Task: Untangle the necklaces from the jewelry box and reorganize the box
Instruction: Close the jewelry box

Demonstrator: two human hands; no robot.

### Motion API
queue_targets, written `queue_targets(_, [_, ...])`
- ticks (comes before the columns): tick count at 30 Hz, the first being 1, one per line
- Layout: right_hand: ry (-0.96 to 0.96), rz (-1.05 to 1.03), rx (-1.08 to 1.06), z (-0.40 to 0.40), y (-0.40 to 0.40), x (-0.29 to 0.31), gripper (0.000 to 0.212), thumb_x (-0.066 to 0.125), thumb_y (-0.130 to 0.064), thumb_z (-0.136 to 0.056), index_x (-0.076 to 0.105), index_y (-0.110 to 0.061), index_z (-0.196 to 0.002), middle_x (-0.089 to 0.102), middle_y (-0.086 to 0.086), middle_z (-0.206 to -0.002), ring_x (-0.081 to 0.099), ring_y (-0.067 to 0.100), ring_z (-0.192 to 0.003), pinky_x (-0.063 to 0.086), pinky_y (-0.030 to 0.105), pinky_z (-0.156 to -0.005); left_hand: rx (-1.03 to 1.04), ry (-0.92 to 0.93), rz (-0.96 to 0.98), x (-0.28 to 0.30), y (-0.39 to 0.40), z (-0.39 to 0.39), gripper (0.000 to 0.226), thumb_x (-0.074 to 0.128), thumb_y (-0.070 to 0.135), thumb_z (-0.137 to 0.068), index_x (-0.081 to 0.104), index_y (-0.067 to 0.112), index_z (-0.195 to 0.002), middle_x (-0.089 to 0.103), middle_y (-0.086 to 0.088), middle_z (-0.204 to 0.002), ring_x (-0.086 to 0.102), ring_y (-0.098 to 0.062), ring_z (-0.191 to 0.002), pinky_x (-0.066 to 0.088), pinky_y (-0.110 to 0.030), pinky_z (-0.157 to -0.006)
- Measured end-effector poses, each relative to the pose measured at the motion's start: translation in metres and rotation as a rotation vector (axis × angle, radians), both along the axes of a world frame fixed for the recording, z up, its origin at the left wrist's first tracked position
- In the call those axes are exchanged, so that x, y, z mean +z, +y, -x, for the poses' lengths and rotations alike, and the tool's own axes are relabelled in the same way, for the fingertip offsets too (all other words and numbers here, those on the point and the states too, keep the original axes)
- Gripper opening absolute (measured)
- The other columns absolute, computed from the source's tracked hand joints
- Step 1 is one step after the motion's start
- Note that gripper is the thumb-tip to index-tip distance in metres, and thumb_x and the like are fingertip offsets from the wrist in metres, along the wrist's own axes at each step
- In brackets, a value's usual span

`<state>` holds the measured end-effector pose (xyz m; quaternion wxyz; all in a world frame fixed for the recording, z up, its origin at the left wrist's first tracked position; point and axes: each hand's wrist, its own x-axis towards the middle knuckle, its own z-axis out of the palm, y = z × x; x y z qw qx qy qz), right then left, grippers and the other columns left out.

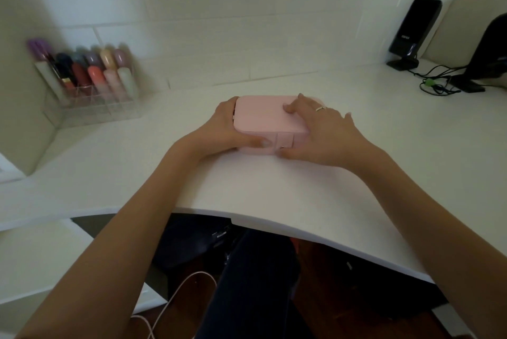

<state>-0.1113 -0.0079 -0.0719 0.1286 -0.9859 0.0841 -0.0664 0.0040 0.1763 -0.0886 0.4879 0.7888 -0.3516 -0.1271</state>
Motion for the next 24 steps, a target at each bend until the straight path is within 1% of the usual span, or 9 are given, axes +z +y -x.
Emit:
queue_targets(3, [0.030,-0.021,0.003,0.000,0.001,0.002,0.087,0.072,-0.062,-0.066,0.027,-0.041,-0.138,0.010,-0.011,-0.159,0.028,0.035,-0.137,0.020,0.062,-0.110,-0.047,0.015,-0.006,-0.001,-0.001,-0.002,0.078,0.093,0.025,-0.052,0.053,0.026,-0.119,0.060,0.008,-0.116,0.057,0.004,-0.107,0.048,-0.021,-0.089])
queue_targets(5, [0.020,-0.033,0.025,0.000,-0.002,0.000,0.087,0.073,-0.060,-0.065,0.028,-0.041,-0.137,0.010,-0.010,-0.160,0.029,0.037,-0.136,0.025,0.059,-0.109,-0.060,0.030,0.022,-0.002,-0.001,0.001,0.070,0.089,0.009,-0.058,0.050,0.032,-0.111,0.058,0.015,-0.111,0.056,0.016,-0.098,0.045,-0.007,-0.080])
queue_targets(7, [0.000,-0.055,0.037,-0.001,-0.003,-0.002,0.084,0.073,-0.058,-0.066,0.031,-0.041,-0.136,0.012,-0.007,-0.160,0.029,0.038,-0.135,0.029,0.055,-0.108,-0.022,0.050,0.034,-0.004,0.001,0.001,0.082,0.090,0.025,-0.048,0.047,0.030,-0.118,0.056,0.016,-0.115,0.054,0.016,-0.099,0.043,-0.003,-0.071])
queue_targets(11, [-0.014,-0.059,0.019,-0.001,0.000,-0.001,0.079,0.073,-0.054,-0.069,0.033,-0.040,-0.135,0.012,-0.007,-0.159,0.028,0.037,-0.135,0.030,0.051,-0.109,0.020,0.055,0.010,-0.006,0.002,0.001,0.100,0.084,0.044,-0.037,0.045,0.027,-0.128,0.056,0.017,-0.119,0.054,0.006,-0.106,0.046,-0.006,-0.066])
queue_targets(13, [-0.012,-0.037,0.005,-0.001,0.002,-0.001,0.078,0.073,-0.053,-0.070,0.032,-0.040,-0.135,0.015,-0.007,-0.158,0.030,0.038,-0.133,0.030,0.055,-0.107,0.021,0.050,0.013,-0.005,0.002,0.003,0.096,0.086,0.042,-0.039,0.045,0.028,-0.126,0.056,0.018,-0.117,0.054,0.011,-0.103,0.044,-0.004,-0.066])
queue_targets(15, [-0.048,-0.003,-0.003,0.001,0.005,-0.004,0.075,0.072,-0.055,-0.070,0.033,-0.039,-0.133,0.019,-0.007,-0.157,0.034,0.039,-0.129,0.032,0.057,-0.106,0.012,0.044,0.037,-0.004,0.001,0.005,0.083,0.091,0.024,-0.048,0.046,0.030,-0.118,0.056,0.019,-0.112,0.054,0.019,-0.093,0.042,-0.002,-0.066])
queue_targets(18, [-0.080,-0.010,-0.005,0.003,0.007,-0.006,0.071,0.070,-0.051,-0.074,0.034,-0.037,-0.134,0.019,-0.007,-0.157,0.034,0.037,-0.126,0.037,0.048,-0.102,-0.019,0.026,0.065,-0.003,0.000,0.005,0.070,0.087,0.005,-0.056,0.048,0.033,-0.107,0.056,0.020,-0.106,0.054,0.022,-0.087,0.042,-0.002,-0.067])
queue_targets(21, [-0.100,-0.008,0.021,0.004,0.005,-0.010,0.069,0.070,-0.049,-0.076,0.036,-0.037,-0.135,0.023,-0.007,-0.156,0.035,0.036,-0.126,0.039,0.044,-0.099,-0.023,0.025,0.068,-0.003,0.001,0.004,0.077,0.087,0.021,-0.048,0.047,0.031,-0.113,0.055,0.019,-0.110,0.054,0.020,-0.092,0.041,-0.002,-0.069])
queue_targets(24, [-0.159,-0.066,0.086,0.002,-0.001,-0.013,0.070,0.072,-0.050,-0.074,0.042,-0.035,-0.135,0.028,0.001,-0.155,0.032,0.033,-0.135,0.029,0.041,-0.109,-0.005,0.040,0.060,-0.006,0.002,0.002,0.089,0.087,0.036,-0.039,0.047,0.029,-0.118,0.056,0.017,-0.114,0.054,0.016,-0.096,0.043,-0.005,-0.070])
